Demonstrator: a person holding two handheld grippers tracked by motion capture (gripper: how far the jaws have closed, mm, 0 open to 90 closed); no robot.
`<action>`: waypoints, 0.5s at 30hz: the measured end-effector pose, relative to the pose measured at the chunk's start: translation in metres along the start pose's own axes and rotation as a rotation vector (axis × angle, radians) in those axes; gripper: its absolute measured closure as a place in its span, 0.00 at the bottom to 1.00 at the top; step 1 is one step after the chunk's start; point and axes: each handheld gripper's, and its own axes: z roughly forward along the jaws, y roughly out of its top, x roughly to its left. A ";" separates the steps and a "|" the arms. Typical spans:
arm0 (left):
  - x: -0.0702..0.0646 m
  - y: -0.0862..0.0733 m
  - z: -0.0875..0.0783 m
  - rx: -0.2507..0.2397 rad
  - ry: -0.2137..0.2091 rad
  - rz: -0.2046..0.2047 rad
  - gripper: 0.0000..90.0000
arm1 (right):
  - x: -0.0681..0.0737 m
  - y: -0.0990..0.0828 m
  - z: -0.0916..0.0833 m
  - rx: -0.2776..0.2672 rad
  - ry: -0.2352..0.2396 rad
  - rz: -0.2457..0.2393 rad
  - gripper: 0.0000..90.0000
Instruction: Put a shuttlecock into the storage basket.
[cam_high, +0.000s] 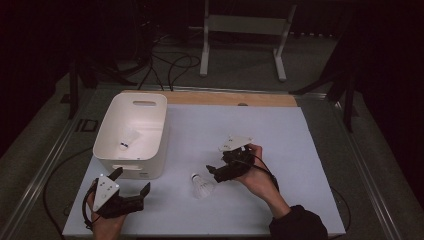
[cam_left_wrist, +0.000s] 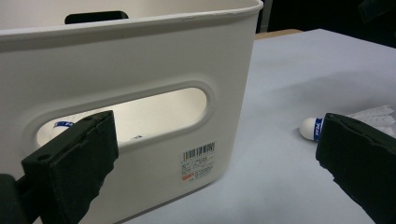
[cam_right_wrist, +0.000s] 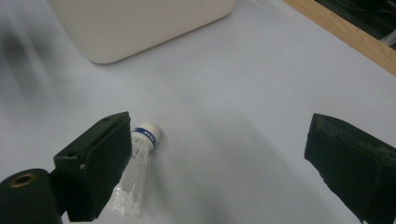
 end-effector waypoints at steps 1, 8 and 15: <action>0.000 0.000 0.000 0.000 0.000 0.000 0.00 | 0.000 0.000 0.000 0.000 0.000 0.000 0.08; 0.000 0.000 0.000 0.001 -0.001 0.000 0.00 | 0.002 -0.005 0.000 0.019 0.005 -0.010 0.08; 0.000 0.000 0.000 0.001 0.000 0.000 0.00 | 0.005 -0.007 -0.001 0.029 0.003 -0.023 0.08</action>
